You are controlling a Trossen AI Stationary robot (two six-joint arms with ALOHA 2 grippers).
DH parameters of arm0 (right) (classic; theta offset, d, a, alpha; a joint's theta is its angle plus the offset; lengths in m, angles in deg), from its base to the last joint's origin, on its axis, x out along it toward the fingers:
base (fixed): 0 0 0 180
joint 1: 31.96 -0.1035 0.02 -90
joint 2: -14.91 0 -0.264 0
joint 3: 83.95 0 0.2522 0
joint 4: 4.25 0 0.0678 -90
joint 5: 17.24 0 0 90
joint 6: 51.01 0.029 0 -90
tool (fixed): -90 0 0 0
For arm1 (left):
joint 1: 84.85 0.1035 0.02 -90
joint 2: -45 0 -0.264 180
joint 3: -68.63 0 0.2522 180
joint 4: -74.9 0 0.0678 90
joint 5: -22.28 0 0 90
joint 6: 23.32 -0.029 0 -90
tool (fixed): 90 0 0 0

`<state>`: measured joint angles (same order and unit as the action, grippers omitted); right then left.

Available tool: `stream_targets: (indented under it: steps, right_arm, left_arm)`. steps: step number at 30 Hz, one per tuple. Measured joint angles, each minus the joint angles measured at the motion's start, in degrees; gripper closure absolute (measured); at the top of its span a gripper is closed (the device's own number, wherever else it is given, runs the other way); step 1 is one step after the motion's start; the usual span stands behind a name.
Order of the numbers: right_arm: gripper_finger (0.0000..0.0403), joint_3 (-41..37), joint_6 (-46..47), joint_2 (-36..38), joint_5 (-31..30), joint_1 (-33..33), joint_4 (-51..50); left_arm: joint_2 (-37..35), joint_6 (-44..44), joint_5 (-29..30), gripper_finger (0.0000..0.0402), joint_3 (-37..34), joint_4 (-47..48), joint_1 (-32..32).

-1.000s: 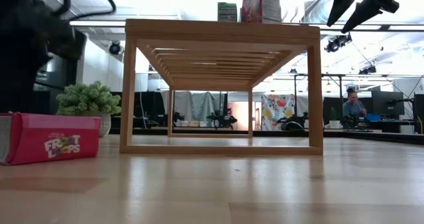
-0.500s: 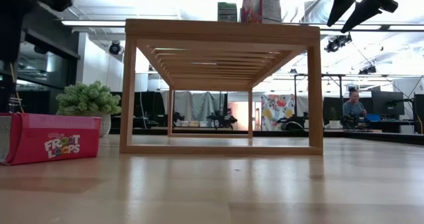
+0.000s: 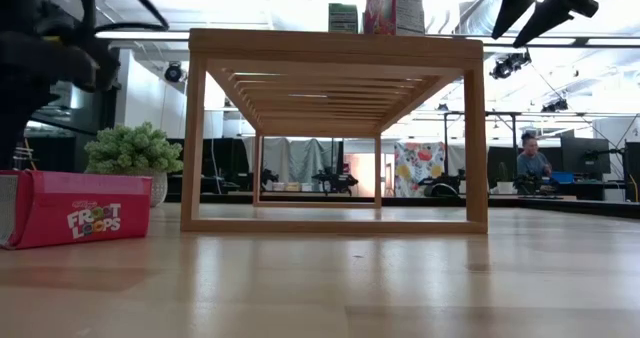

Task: Stack cereal on shelf
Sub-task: Put the red cereal box on the shelf aligned with the other red cereal box

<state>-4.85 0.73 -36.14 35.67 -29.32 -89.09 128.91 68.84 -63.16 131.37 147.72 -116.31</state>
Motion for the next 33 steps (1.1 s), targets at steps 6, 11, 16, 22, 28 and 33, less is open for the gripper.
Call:
stream_targets:
  steps: [6,11,16,22,28,33]
  right_arm:
    - [0.0174,0.00,-0.80,-0.02,-0.26,-0.02,0.74]
    - [0.0174,0.00,-0.80,-0.02,0.25,-0.04,1.06]
    - [0.0174,0.00,-0.19,0.00,0.38,-0.04,3.07]
    - [0.0174,0.00,0.98,-0.02,2.96,-0.04,8.22]
    - [0.0174,0.00,2.39,-0.03,4.72,-0.04,12.18]
    - [0.0174,0.00,8.12,-1.07,4.86,-0.04,12.66]
  left_arm:
    - [2.93,4.85,-4.88,0.0401,0.12,-10.87,-2.55]
    - [6.36,10.98,-7.09,0.0401,0.94,-23.81,-6.89]
    - [6.89,10.63,-3.14,0.0401,4.58,-24.89,-10.15]
    - [-1.67,-4.71,30.21,0.0401,6.87,-18.71,-17.82]
    - [-3.29,-19.87,35.52,0.0401,-0.02,-21.86,-24.95]
    - [-3.34,-31.94,34.40,0.0401,-8.70,-38.80,-27.19]
